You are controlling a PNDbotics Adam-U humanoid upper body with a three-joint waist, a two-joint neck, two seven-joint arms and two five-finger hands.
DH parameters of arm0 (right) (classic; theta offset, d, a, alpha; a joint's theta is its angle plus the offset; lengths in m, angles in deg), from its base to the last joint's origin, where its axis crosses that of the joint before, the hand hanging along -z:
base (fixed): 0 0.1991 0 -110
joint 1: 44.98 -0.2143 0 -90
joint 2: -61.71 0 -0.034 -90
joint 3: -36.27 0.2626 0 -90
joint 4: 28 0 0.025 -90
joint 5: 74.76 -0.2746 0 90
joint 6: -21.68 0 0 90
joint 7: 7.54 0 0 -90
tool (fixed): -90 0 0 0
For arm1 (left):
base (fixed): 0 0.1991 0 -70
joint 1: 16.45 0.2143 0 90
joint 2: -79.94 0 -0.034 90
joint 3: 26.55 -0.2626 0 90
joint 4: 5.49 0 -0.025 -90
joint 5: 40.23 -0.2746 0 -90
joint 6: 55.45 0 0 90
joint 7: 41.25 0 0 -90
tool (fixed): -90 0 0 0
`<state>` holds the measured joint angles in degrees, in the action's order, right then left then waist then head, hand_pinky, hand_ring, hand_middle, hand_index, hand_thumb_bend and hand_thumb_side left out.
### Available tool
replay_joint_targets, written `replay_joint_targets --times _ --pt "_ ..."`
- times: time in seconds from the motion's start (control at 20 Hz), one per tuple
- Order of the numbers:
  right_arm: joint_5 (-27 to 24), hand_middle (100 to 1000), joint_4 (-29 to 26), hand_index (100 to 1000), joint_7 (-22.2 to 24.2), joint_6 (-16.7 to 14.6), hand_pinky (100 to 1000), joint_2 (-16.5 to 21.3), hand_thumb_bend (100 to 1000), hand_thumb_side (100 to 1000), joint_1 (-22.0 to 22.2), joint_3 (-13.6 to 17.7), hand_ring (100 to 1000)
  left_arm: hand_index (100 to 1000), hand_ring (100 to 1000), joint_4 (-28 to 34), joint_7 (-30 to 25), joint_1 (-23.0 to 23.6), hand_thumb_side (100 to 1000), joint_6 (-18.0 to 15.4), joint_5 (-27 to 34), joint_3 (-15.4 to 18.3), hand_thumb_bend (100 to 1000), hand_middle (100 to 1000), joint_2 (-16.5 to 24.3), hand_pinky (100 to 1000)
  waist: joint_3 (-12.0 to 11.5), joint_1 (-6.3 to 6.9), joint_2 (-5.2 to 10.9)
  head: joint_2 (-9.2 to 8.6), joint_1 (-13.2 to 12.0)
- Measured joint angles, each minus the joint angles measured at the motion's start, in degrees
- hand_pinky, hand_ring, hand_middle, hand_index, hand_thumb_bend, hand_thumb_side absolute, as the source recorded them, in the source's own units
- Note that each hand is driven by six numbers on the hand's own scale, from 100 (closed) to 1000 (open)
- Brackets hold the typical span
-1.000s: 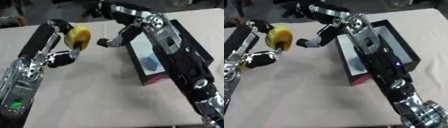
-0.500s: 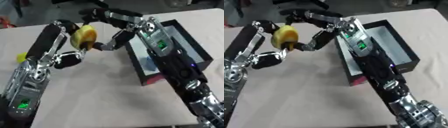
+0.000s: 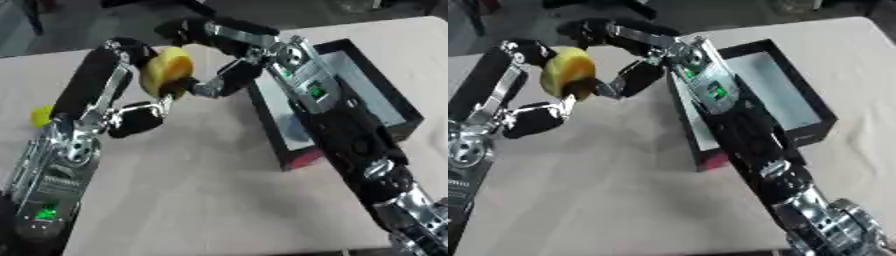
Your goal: Pick up the objects with one hand, pass them to the other hand, and then place them into the box on the other side of the table.
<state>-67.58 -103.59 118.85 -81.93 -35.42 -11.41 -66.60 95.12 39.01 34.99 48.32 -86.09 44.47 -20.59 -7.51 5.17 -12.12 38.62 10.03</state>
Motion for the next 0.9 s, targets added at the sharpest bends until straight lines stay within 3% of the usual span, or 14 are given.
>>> replay_joint_targets --times 0.3,0.55,0.9 --pt "-2.6 405 0.0 825 -0.2 1.9 951 0.0 164 100 0.0 -0.3 1000 608 594 0.0 0.2 0.0 100 -0.1 0.1 0.0 100 509 -0.4 756 0.0 0.0 0.0 0.53 0.3" --pt "-4.0 408 0.0 752 1.1 3.1 943 0.0 274 100 0.0 -0.3 1000 611 591 0.0 0.6 0.0 100 0.1 0.2 -0.1 100 509 -0.6 752 0.0 0.0 0.0 0.65 0.3" --pt "-6.9 401 -0.2 584 2.9 4.6 949 1.1 166 100 0.2 -0.3 1000 608 588 -0.6 1.3 0.0 100 0.0 0.6 -0.5 100 507 -1.9 745 -0.1 0.0 0.0 0.73 0.5"
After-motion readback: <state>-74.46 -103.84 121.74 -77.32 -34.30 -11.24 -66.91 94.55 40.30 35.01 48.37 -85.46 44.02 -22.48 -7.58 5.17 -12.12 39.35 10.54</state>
